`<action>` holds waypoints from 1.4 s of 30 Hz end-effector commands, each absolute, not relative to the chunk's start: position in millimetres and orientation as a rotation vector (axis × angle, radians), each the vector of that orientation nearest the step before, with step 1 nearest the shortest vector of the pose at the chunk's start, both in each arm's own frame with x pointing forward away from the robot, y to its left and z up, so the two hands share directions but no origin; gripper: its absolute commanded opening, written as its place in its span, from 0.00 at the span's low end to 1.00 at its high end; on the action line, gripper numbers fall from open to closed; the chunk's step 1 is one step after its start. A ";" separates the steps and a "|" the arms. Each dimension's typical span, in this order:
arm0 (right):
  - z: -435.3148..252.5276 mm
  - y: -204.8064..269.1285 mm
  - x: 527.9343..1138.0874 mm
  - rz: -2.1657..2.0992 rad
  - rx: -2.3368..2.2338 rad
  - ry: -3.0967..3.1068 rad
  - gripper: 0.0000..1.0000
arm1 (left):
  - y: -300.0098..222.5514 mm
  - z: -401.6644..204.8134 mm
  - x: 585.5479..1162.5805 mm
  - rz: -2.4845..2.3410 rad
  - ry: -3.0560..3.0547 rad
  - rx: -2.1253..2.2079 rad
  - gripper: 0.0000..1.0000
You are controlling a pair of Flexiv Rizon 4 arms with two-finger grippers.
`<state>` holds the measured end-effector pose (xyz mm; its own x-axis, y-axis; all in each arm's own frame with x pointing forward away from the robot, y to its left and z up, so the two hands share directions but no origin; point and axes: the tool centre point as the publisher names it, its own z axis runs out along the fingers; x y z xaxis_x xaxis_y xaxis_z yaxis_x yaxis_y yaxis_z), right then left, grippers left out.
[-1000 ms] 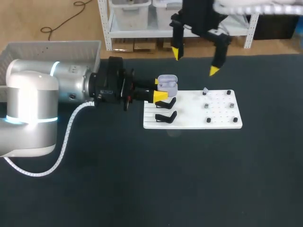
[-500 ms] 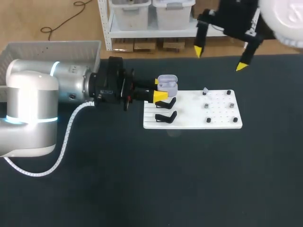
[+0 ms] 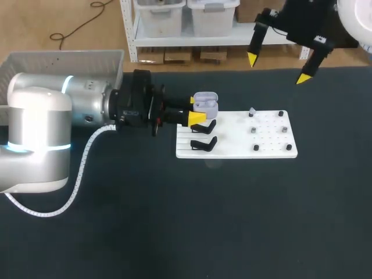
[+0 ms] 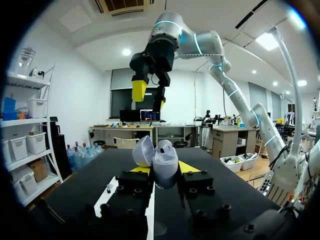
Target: Pick up each earbud case from the left stands, insert the matching earbuds, close the lid, and place the case in the box.
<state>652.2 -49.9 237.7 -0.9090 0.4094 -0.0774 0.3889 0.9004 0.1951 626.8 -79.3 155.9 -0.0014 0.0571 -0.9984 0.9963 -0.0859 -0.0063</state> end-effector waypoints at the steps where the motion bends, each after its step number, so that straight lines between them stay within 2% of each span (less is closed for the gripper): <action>1: 237.6 -50.4 651.3 0.269 0.621 2.946 1.00 | -79.5 155.3 626.1 -1.244 1.211 1.311 0.00; 19: 206.1 -71.8 681.6 0.278 0.499 2.969 1.00 | -79.5 155.3 626.1 -1.244 1.211 1.311 0.00; 30: 150.6 -66.3 709.6 0.049 0.432 3.062 1.00 | -79.5 155.3 626.1 -1.244 1.211 1.311 0.00; 42: 128.0 -64.5 724.0 0.125 0.334 3.058 1.00 | -79.5 155.3 626.1 -1.244 1.211 1.311 0.00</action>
